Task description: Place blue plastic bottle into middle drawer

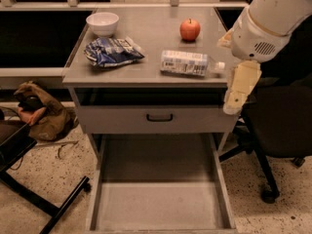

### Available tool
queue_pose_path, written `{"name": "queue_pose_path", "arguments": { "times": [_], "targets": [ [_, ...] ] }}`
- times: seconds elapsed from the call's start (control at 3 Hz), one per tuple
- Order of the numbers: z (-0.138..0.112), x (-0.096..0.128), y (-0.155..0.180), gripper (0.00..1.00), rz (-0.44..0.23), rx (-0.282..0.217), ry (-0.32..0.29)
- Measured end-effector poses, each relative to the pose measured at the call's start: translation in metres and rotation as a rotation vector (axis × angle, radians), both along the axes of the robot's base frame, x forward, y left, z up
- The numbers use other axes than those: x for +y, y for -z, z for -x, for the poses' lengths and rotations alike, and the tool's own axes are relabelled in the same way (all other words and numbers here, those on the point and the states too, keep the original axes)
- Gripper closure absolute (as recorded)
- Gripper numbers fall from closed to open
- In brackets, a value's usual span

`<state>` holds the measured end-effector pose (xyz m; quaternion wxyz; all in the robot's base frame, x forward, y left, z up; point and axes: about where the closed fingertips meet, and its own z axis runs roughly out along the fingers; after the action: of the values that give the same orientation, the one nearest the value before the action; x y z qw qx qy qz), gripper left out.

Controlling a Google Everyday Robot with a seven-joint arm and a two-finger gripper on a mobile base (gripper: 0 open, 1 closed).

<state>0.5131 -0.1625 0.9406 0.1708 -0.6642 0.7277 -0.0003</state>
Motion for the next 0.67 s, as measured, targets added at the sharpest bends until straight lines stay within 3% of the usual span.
{"name": "queue_pose_path", "arguments": {
  "times": [0.33,0.67],
  "targets": [
    [-0.0348,0.0281,0.0317,0.0,-0.061,0.036,-0.078],
    [-0.0348,0.0281,0.0317,0.0,-0.061,0.036,-0.078]
  ]
}}
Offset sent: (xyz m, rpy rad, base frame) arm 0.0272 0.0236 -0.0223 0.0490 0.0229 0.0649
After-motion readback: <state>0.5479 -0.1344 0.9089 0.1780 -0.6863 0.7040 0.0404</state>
